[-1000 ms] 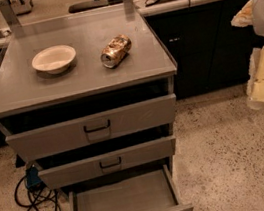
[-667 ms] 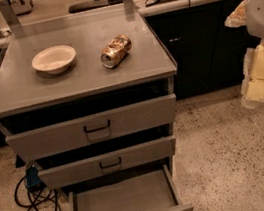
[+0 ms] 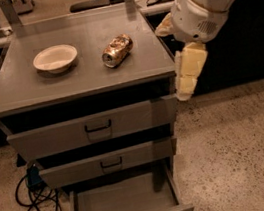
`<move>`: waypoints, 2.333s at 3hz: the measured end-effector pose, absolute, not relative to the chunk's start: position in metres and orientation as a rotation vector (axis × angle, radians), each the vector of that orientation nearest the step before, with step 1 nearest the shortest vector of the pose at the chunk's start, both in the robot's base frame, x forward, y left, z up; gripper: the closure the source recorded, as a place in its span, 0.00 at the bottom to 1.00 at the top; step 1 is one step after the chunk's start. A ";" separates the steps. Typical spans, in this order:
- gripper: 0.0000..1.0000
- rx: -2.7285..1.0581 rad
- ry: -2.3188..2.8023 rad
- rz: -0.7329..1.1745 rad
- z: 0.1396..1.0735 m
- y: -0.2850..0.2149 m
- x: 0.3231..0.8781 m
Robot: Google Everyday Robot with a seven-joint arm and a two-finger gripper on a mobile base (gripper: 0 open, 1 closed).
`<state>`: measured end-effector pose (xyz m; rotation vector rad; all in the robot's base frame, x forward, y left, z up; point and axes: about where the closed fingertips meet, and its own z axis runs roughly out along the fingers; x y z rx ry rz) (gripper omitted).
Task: Place orange can into bottom drawer
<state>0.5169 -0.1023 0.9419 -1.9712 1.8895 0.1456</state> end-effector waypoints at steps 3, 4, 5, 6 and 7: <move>0.00 -1.638 1.786 0.388 0.954 0.022 0.680; 0.00 -1.638 1.786 0.388 0.954 0.022 0.680; 0.00 -1.590 1.816 0.394 0.947 0.014 0.690; 0.00 -1.497 1.883 0.389 0.932 -0.005 0.715; 0.00 -1.497 1.883 0.389 0.932 -0.005 0.715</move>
Offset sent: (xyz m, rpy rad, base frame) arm 0.1900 0.1600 0.0039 0.4158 -0.0392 -0.0033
